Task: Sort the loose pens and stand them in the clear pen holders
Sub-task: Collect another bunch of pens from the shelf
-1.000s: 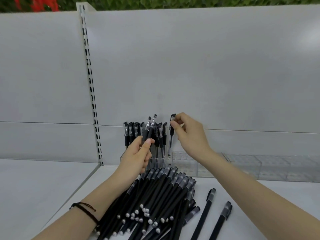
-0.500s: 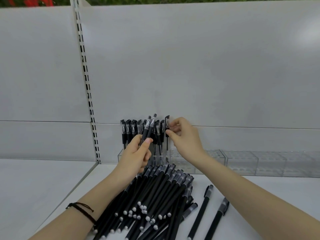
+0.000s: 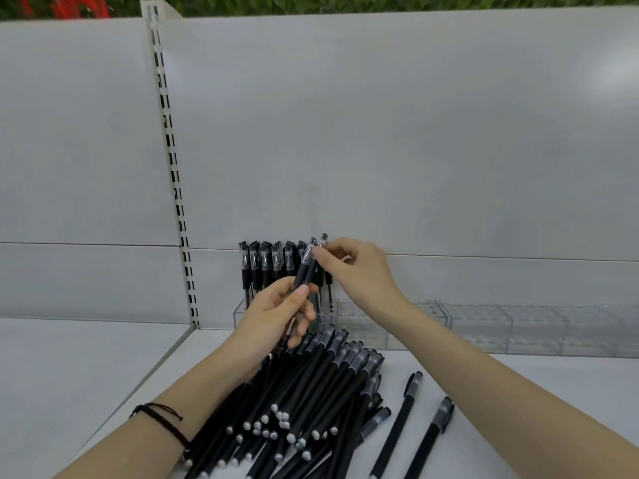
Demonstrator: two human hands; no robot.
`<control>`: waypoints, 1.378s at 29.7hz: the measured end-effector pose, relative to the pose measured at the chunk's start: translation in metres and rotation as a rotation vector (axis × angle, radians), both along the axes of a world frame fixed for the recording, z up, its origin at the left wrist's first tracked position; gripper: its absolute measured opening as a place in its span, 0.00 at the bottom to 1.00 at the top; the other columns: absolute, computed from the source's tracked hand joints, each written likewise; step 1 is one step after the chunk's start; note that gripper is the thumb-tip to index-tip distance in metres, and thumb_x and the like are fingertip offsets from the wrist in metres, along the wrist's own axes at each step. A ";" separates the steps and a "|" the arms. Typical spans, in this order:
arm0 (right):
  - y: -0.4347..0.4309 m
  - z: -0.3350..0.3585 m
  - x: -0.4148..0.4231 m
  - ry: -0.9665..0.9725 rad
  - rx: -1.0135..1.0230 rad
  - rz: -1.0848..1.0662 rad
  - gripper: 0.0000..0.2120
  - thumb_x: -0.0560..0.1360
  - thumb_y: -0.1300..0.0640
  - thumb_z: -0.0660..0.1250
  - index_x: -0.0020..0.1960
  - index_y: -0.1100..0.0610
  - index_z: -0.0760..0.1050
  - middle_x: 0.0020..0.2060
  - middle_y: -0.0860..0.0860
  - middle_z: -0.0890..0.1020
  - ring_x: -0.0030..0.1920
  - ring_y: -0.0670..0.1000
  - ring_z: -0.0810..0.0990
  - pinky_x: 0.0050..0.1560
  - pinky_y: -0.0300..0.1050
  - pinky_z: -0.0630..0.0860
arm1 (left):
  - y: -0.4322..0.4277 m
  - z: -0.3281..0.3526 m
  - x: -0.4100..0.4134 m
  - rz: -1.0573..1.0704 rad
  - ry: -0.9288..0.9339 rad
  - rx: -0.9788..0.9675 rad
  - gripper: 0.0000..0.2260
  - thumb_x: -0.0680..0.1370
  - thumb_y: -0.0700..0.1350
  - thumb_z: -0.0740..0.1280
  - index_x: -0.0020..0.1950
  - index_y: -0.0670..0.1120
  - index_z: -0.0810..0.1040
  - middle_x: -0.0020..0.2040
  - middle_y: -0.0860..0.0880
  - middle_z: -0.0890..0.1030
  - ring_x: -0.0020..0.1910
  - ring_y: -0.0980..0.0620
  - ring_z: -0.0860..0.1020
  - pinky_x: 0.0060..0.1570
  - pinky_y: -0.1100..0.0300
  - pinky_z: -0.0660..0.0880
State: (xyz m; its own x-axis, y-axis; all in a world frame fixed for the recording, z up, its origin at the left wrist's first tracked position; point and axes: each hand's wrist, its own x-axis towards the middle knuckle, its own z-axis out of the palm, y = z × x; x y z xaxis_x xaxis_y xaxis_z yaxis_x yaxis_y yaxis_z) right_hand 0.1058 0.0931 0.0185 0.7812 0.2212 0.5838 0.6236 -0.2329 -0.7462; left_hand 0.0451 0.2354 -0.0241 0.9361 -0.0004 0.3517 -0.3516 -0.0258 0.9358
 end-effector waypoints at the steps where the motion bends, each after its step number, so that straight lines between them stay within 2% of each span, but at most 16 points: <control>1: 0.001 0.000 0.000 0.021 0.017 0.013 0.09 0.76 0.50 0.69 0.45 0.55 0.83 0.34 0.45 0.80 0.28 0.38 0.72 0.35 0.35 0.68 | 0.000 0.000 0.000 -0.002 -0.003 -0.002 0.10 0.82 0.44 0.59 0.57 0.39 0.76 0.34 0.47 0.78 0.25 0.54 0.72 0.23 0.63 0.69; 3: 0.002 0.004 0.000 0.073 0.075 0.031 0.09 0.76 0.51 0.69 0.46 0.57 0.82 0.35 0.48 0.81 0.24 0.38 0.71 0.32 0.36 0.67 | 0.000 0.002 0.000 -0.006 0.000 -0.025 0.11 0.82 0.44 0.60 0.57 0.40 0.76 0.36 0.45 0.81 0.26 0.53 0.76 0.24 0.63 0.73; 6: -0.002 0.013 0.000 0.126 0.203 0.025 0.08 0.80 0.53 0.63 0.47 0.56 0.76 0.39 0.53 0.81 0.23 0.43 0.70 0.27 0.34 0.67 | 0.001 0.003 0.000 0.021 0.023 -0.047 0.10 0.82 0.45 0.59 0.57 0.42 0.76 0.36 0.45 0.82 0.27 0.53 0.78 0.24 0.62 0.75; 8: -0.006 0.020 0.003 0.083 0.264 -0.027 0.07 0.81 0.53 0.60 0.46 0.54 0.73 0.39 0.52 0.79 0.26 0.46 0.71 0.30 0.37 0.68 | 0.002 0.002 0.001 0.063 0.024 -0.012 0.09 0.82 0.46 0.59 0.56 0.43 0.76 0.33 0.46 0.79 0.24 0.54 0.73 0.20 0.64 0.70; 11: -0.011 0.025 0.006 -0.032 0.261 -0.121 0.07 0.82 0.51 0.57 0.48 0.52 0.70 0.38 0.47 0.75 0.34 0.49 0.71 0.39 0.46 0.69 | 0.005 0.000 0.004 0.118 0.050 0.024 0.10 0.83 0.47 0.58 0.56 0.44 0.76 0.28 0.51 0.69 0.21 0.58 0.61 0.19 0.67 0.59; 15: -0.017 0.023 0.006 -0.149 -0.011 -0.199 0.07 0.82 0.54 0.57 0.54 0.56 0.70 0.42 0.46 0.75 0.43 0.47 0.73 0.45 0.45 0.69 | 0.008 0.002 0.005 0.112 0.108 -0.077 0.13 0.83 0.51 0.56 0.55 0.43 0.75 0.28 0.51 0.64 0.21 0.58 0.57 0.20 0.68 0.54; 19: -0.016 0.015 0.009 -0.163 -0.166 -0.202 0.06 0.82 0.53 0.59 0.51 0.55 0.70 0.36 0.46 0.74 0.37 0.47 0.72 0.42 0.47 0.70 | 0.007 0.002 0.006 0.069 0.154 -0.122 0.14 0.84 0.50 0.54 0.54 0.43 0.74 0.27 0.51 0.64 0.21 0.57 0.57 0.21 0.68 0.54; 22: -0.014 0.010 0.010 -0.157 -0.324 -0.194 0.08 0.80 0.51 0.61 0.52 0.56 0.73 0.42 0.48 0.78 0.43 0.50 0.75 0.47 0.49 0.73 | 0.005 0.002 0.005 0.042 0.128 -0.118 0.12 0.84 0.48 0.54 0.54 0.43 0.73 0.28 0.51 0.64 0.22 0.57 0.57 0.22 0.68 0.53; 26: -0.014 0.004 0.011 -0.091 -0.467 -0.181 0.09 0.76 0.46 0.66 0.46 0.51 0.75 0.39 0.44 0.78 0.45 0.49 0.78 0.50 0.50 0.77 | 0.005 0.004 0.004 0.019 0.102 -0.126 0.11 0.84 0.48 0.54 0.54 0.44 0.73 0.28 0.51 0.65 0.22 0.57 0.57 0.22 0.66 0.54; 29: -0.016 0.009 0.009 -0.091 -0.487 -0.261 0.17 0.74 0.38 0.65 0.45 0.51 0.78 0.40 0.44 0.81 0.44 0.48 0.80 0.47 0.49 0.78 | 0.004 0.004 0.003 0.005 0.076 -0.110 0.11 0.84 0.48 0.54 0.53 0.44 0.73 0.28 0.51 0.65 0.23 0.56 0.58 0.21 0.66 0.56; 32: -0.013 0.014 0.003 -0.126 -0.412 -0.322 0.19 0.74 0.35 0.61 0.42 0.50 0.78 0.39 0.44 0.81 0.43 0.47 0.79 0.43 0.45 0.76 | 0.002 0.004 0.001 -0.006 0.032 -0.049 0.09 0.84 0.46 0.54 0.54 0.45 0.73 0.29 0.51 0.66 0.24 0.56 0.61 0.21 0.65 0.60; 35: -0.011 0.016 0.002 -0.073 -0.310 -0.203 0.19 0.72 0.35 0.66 0.42 0.52 0.78 0.36 0.44 0.80 0.40 0.43 0.78 0.41 0.41 0.75 | 0.000 0.004 -0.002 -0.036 -0.006 0.010 0.09 0.84 0.45 0.54 0.56 0.44 0.72 0.30 0.50 0.68 0.25 0.55 0.64 0.24 0.63 0.64; 38: -0.016 0.017 0.001 -0.013 -0.235 -0.132 0.18 0.71 0.38 0.69 0.40 0.53 0.77 0.34 0.44 0.78 0.35 0.43 0.74 0.34 0.31 0.69 | -0.004 0.004 -0.006 -0.053 -0.030 0.054 0.10 0.84 0.44 0.53 0.59 0.41 0.70 0.30 0.49 0.70 0.26 0.55 0.65 0.25 0.62 0.66; 41: -0.021 0.019 -0.004 0.048 -0.164 -0.002 0.16 0.72 0.42 0.71 0.42 0.56 0.80 0.35 0.47 0.80 0.34 0.42 0.74 0.34 0.31 0.69 | -0.005 0.005 -0.007 -0.055 -0.039 0.094 0.10 0.84 0.44 0.54 0.60 0.40 0.70 0.30 0.49 0.72 0.25 0.54 0.66 0.25 0.62 0.67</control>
